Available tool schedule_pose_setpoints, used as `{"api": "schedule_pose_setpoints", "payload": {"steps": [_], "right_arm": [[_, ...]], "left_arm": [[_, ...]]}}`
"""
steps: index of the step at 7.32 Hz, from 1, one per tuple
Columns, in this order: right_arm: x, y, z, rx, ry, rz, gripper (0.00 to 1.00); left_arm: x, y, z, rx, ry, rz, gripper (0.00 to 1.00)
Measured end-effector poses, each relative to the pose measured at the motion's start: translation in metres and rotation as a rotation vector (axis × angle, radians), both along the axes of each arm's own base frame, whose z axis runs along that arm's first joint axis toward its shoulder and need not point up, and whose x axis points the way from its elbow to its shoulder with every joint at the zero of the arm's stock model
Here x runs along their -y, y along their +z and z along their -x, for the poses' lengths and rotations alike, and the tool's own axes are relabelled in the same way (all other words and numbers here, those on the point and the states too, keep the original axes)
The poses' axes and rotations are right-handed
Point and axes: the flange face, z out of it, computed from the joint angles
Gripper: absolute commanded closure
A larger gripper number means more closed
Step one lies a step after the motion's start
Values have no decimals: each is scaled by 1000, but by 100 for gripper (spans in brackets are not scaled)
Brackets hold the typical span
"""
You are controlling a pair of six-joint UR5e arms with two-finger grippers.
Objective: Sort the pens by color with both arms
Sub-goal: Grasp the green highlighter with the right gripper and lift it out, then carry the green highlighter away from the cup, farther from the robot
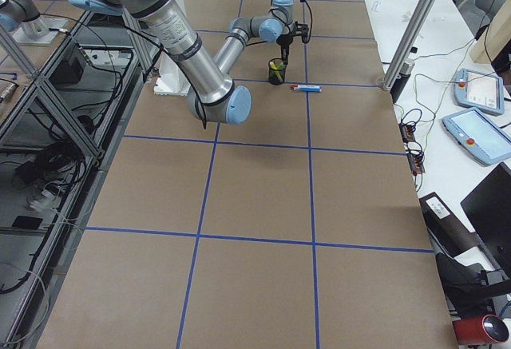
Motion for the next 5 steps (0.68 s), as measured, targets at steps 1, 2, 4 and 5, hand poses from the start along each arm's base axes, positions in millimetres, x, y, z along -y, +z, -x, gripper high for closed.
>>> {"api": "schedule_pose_setpoints", "payload": {"steps": [1,2,4,5], "right_arm": [[-7,-14,-13,11,-1,-6,94],[-12,-26,-26,26,3,-14,97],[-6,-46,-59,62,39,-39,100],[2,-52,-73,75,67,-50,100]], "left_arm": [[0,0,0,0,0,0,20],[0,0,0,0,0,0,20],[0,0,0,-1,0,-1,20],[0,-1,0,-1,0,-1,20]]}}
